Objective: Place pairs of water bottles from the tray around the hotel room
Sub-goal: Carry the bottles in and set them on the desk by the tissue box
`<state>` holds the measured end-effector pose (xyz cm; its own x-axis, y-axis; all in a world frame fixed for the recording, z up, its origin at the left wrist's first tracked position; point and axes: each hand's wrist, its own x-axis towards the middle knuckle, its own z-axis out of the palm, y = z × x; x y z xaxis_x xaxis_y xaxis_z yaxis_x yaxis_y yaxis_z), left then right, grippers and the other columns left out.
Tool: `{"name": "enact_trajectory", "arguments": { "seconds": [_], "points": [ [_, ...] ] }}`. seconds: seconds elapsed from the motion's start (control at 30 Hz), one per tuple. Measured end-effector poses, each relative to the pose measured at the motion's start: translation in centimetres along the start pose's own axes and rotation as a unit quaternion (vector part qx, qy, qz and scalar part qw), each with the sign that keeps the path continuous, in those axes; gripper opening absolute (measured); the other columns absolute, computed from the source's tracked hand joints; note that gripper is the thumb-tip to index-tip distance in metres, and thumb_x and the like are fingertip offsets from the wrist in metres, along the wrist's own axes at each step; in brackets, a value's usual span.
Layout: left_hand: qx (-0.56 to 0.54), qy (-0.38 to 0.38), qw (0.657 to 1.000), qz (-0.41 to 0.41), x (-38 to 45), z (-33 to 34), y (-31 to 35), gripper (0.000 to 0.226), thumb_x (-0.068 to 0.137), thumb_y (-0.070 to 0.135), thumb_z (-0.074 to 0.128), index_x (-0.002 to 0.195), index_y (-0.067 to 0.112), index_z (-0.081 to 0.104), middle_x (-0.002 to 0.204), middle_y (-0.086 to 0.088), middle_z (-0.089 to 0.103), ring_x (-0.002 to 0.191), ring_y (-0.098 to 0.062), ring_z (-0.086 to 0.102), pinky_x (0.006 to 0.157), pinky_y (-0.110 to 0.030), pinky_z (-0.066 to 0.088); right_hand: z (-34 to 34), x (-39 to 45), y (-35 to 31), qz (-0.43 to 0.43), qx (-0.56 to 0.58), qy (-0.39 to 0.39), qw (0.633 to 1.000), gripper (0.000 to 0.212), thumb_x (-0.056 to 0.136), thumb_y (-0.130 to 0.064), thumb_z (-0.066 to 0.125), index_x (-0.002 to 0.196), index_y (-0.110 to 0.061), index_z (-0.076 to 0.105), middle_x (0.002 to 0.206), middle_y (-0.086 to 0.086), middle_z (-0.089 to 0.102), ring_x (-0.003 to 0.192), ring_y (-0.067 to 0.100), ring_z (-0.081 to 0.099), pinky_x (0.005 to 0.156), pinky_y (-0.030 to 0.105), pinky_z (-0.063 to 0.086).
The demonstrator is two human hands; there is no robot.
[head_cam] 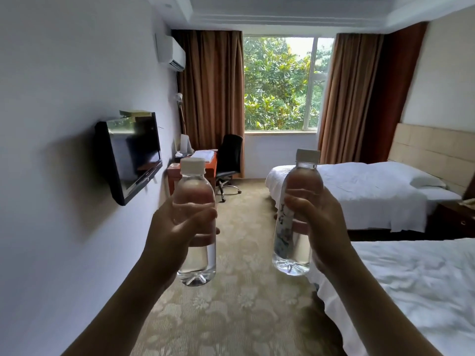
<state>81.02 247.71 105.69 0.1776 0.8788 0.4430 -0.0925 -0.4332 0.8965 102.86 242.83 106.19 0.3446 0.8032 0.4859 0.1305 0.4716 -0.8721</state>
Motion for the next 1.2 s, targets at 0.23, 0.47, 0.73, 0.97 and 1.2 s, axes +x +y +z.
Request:
{"name": "enact_trajectory", "arguments": {
  "seconds": [0.23, 0.47, 0.73, 0.97, 1.2],
  "points": [
    [0.009, 0.028, 0.999, 0.015, 17.7, 4.5, -7.8, 0.054, 0.058, 0.051, 0.07, 0.103, 0.022, 0.065, 0.083, -0.001, 0.076, 0.076, -0.025, 0.076, 0.06, -0.027, 0.059, -1.0, 18.5, 9.3, -0.015, 0.011, -0.025, 1.0, 0.029, 0.065, -0.041, 0.069, 0.093, -0.039, 0.064, 0.092, -0.003, 0.073, 0.083, 0.017, 0.073, 0.058, 0.018, 0.055],
    [-0.002, 0.038, 0.999, 0.015, 33.6, 7.2, -15.3, 0.041, 0.059, 0.049, 0.071, 0.095, 0.031, 0.068, 0.082, -0.001, 0.075, 0.075, -0.024, 0.075, 0.06, -0.027, 0.059, -0.5, 34.3, 18.5, -0.022, 0.01, -0.033, 0.999, 0.041, 0.059, -0.051, 0.066, 0.096, -0.036, 0.064, 0.092, -0.001, 0.071, 0.084, 0.018, 0.073, 0.06, 0.023, 0.058],
    [-0.012, 0.024, 0.999, 0.034, 53.9, 8.7, -27.6, 0.049, 0.061, 0.046, 0.072, 0.103, 0.021, 0.066, 0.087, -0.016, 0.07, 0.076, -0.03, 0.075, 0.06, -0.029, 0.059, 2.2, 53.6, 31.4, -0.032, -0.004, -0.025, 0.999, 0.032, 0.061, -0.05, 0.066, 0.091, -0.041, 0.065, 0.089, -0.004, 0.071, 0.085, 0.022, 0.073, 0.061, 0.025, 0.058],
    [-0.019, 0.016, 0.999, 0.03, 74.1, 10.8, -34.9, 0.039, 0.06, 0.047, 0.072, 0.095, 0.031, 0.068, 0.086, -0.008, 0.073, 0.076, -0.028, 0.075, 0.061, -0.034, 0.062, 4.2, 72.3, 39.3, -0.043, -0.023, -0.011, 0.999, 0.019, 0.072, -0.036, 0.067, 0.088, -0.046, 0.063, 0.091, -0.006, 0.071, 0.091, 0.022, 0.072, 0.065, 0.03, 0.061],
    [-0.023, 0.025, 0.999, 0.015, 89.7, 14.0, -43.4, 0.052, 0.057, 0.047, 0.073, 0.097, 0.014, 0.069, 0.082, -0.012, 0.074, 0.068, -0.02, 0.075, 0.057, -0.028, 0.061, 3.5, 87.2, 48.4, -0.041, -0.012, -0.002, 0.999, 0.019, 0.066, -0.044, 0.069, 0.085, -0.048, 0.063, 0.089, -0.007, 0.071, 0.089, 0.017, 0.072, 0.061, 0.023, 0.058]
  ]
}}
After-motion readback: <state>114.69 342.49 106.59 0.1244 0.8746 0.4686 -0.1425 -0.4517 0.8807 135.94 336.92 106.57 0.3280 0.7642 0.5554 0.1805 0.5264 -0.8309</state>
